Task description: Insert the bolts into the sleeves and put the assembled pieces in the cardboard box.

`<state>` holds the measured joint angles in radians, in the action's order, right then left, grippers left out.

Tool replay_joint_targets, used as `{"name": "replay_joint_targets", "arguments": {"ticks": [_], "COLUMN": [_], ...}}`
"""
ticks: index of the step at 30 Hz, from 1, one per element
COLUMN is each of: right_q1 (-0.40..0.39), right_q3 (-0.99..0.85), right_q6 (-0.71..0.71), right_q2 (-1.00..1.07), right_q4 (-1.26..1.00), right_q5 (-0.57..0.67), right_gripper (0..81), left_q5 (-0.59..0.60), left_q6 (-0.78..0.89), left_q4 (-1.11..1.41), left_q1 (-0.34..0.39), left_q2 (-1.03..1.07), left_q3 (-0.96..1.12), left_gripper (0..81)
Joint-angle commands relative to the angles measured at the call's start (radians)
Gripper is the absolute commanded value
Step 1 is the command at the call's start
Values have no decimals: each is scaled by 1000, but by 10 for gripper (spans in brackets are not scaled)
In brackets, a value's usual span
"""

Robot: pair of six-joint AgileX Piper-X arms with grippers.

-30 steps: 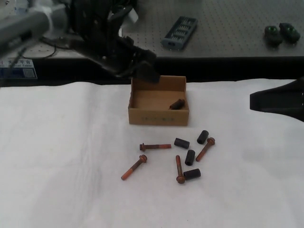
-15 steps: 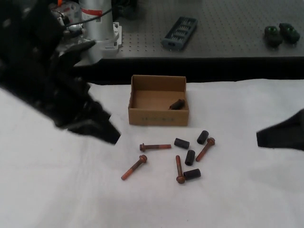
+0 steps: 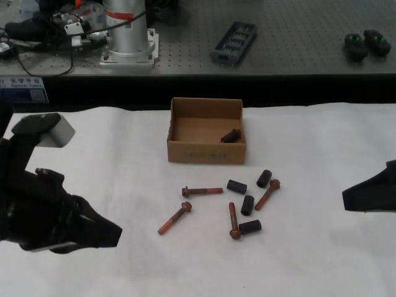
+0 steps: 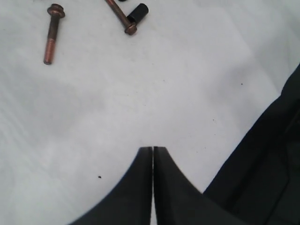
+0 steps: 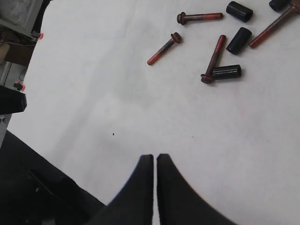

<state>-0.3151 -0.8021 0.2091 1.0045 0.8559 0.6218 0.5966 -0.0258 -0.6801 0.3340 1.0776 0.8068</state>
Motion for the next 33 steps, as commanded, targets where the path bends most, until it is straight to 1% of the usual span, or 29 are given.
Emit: {"name": "replay_joint_targets", "arguments": {"ticks": [1,4,7,10,13,19,20,24,25,29,33], "right_q1": [3,-11,-36,-70,-98,-106,-106,-106,-106,-106,-106], "right_q3": [-2,-2,-2,-13,-51,-191,-210,-299,-322,-402,-460], "right_q6": [24,122,245,330,337,337,337,340,357,382,401], "right_q2": [16,67,155,263,390,594,620,705,725,800,865], "right_q4": [2,-56,-189,-327,-396,-391,-392,-390,-383,-327,-251], "right_q5": [-24,-52,-62,-148,-234,-265,-275,-352,-371,-403,-403], "right_gripper": [29,29,29,29,29,14,45,249,272,274,274], "left_q5": [-16,-16,-16,-16,-16,-8,-8,-8,-8,-8,-8], "left_q6": [35,34,34,34,34,26,26,26,26,26,26], "left_q4": [25,29,29,29,29,31,31,31,31,31,31], "left_q1": [1,1,1,1,1,1,1,1,1,1,1], "left_q2": [-12,-12,-12,-12,-12,-12,-12,-12,-12,-12,-12], "left_q3": [0,0,0,0,0,0,0,0,0,0,0], "left_gripper": [7,7,7,7,7,7,7,7,7,7,7]}}
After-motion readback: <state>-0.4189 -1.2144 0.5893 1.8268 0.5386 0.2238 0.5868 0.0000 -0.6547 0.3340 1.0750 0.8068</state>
